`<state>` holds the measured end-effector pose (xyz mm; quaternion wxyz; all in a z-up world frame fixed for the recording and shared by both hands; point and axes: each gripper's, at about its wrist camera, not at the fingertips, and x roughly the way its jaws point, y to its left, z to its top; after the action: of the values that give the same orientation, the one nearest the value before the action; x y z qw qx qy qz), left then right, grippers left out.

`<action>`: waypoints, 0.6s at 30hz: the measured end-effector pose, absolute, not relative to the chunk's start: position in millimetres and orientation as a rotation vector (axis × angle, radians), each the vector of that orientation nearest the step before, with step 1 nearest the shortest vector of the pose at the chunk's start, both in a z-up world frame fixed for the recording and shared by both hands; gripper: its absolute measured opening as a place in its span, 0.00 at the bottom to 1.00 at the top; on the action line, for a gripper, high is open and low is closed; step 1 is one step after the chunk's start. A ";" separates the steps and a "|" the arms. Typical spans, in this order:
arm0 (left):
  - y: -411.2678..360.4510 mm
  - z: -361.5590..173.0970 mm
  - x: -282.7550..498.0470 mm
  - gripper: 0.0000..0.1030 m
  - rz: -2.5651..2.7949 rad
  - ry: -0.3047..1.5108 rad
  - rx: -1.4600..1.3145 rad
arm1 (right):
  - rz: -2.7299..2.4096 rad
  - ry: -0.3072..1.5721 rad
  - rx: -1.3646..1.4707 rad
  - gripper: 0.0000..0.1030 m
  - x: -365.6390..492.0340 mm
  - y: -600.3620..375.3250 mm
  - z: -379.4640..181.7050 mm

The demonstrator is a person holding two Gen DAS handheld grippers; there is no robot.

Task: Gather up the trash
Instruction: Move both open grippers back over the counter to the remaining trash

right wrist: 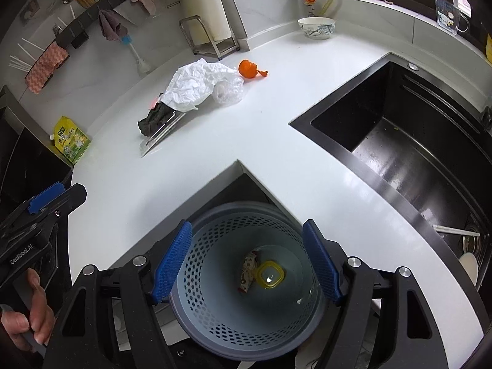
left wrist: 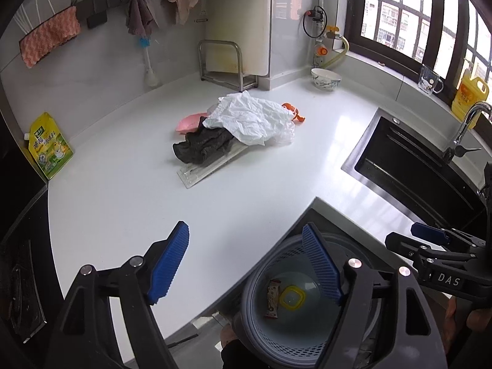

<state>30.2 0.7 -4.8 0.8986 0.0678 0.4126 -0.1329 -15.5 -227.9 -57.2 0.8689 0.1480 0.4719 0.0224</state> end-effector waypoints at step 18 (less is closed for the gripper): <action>53.8 -0.3 142.0 0.74 -0.332 0.829 0.155 | -0.050 0.915 0.383 0.69 101.3 -201.5 -47.8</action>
<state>142.0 53.8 -0.3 0.8990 0.0750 0.4006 -0.1603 101.3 -201.5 -47.8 0.8793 0.1839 0.4387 -0.0242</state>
